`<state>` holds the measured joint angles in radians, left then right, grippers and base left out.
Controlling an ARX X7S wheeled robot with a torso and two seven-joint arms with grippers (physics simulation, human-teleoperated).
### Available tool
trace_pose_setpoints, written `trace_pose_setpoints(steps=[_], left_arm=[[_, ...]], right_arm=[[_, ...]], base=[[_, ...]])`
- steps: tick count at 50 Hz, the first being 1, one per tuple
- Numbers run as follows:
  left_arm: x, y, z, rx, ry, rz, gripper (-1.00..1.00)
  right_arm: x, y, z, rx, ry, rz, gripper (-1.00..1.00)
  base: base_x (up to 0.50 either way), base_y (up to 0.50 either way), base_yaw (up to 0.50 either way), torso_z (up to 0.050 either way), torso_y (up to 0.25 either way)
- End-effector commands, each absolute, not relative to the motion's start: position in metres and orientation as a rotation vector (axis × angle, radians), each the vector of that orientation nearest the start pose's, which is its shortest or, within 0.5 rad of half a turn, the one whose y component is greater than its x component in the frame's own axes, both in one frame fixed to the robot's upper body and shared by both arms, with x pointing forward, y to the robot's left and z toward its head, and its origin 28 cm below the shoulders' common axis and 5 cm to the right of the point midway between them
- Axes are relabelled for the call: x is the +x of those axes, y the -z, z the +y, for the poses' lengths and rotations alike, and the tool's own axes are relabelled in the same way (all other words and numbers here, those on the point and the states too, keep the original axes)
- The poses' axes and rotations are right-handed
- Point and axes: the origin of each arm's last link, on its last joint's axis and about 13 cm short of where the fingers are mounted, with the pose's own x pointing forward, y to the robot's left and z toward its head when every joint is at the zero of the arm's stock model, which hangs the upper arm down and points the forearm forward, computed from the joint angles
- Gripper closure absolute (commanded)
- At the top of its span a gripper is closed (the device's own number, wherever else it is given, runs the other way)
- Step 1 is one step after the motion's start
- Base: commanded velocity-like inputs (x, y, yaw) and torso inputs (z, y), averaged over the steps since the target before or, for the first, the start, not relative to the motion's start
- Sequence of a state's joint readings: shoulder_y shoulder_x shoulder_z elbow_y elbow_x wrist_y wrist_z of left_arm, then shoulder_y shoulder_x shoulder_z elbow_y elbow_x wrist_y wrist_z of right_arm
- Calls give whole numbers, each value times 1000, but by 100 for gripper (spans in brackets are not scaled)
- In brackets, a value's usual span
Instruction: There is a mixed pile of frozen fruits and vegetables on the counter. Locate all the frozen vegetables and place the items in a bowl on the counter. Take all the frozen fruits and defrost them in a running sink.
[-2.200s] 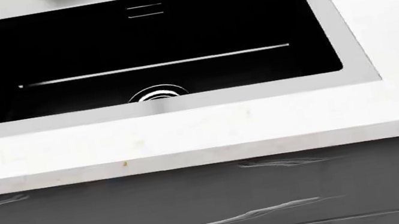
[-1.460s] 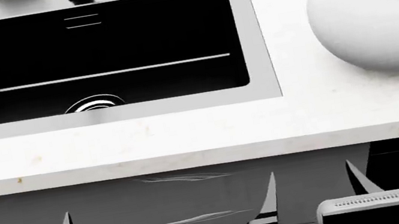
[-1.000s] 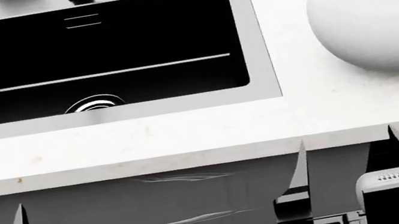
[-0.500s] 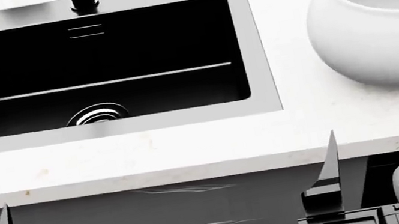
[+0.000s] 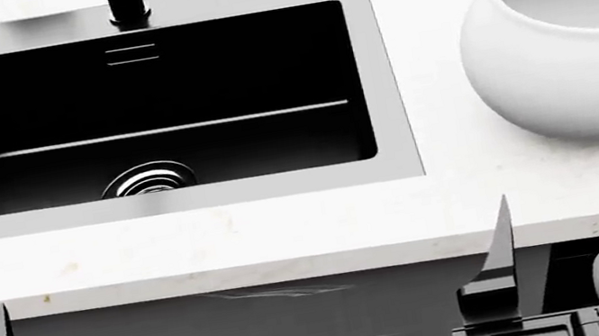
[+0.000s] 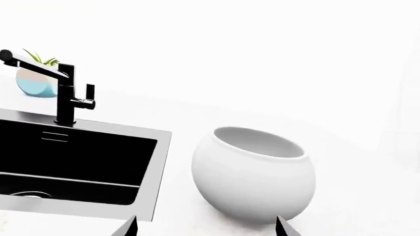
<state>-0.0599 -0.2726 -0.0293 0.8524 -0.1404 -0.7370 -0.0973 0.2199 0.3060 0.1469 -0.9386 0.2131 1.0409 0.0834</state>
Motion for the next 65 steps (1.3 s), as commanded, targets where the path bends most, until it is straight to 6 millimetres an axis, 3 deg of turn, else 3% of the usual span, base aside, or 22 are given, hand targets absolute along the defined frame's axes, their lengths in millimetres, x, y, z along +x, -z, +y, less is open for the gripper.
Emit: trace_pose_setpoints(steps=[1, 9, 41, 52, 60, 65], left_arm=[[186, -150, 245, 56, -83, -78, -100], [172, -154, 251, 70, -88, -76, -100], [178, -155, 260, 116, -128, -81, -100], [166, -157, 273, 125, -171, -67, -100], [178, -157, 268, 127, -176, -60, -100], [171, -155, 274, 128, -179, -48, -100]], right_arm=[[186, -179, -154, -170, 121, -131, -100], [185, -182, -157, -182, 134, -131, -100], [181, -186, -171, -209, 168, -129, -100], [180, -189, -170, -208, 187, -124, -100], [182, -188, -171, -208, 192, -124, -100], [180, -190, -172, -204, 194, -131, -100]], base=[[0, 0, 0, 0, 0], [0, -392, 0, 0, 0], [0, -496, 0, 0, 0], [25, -11, 0, 0, 0], [473, -125, 0, 0, 0], [500, -173, 0, 0, 0]])
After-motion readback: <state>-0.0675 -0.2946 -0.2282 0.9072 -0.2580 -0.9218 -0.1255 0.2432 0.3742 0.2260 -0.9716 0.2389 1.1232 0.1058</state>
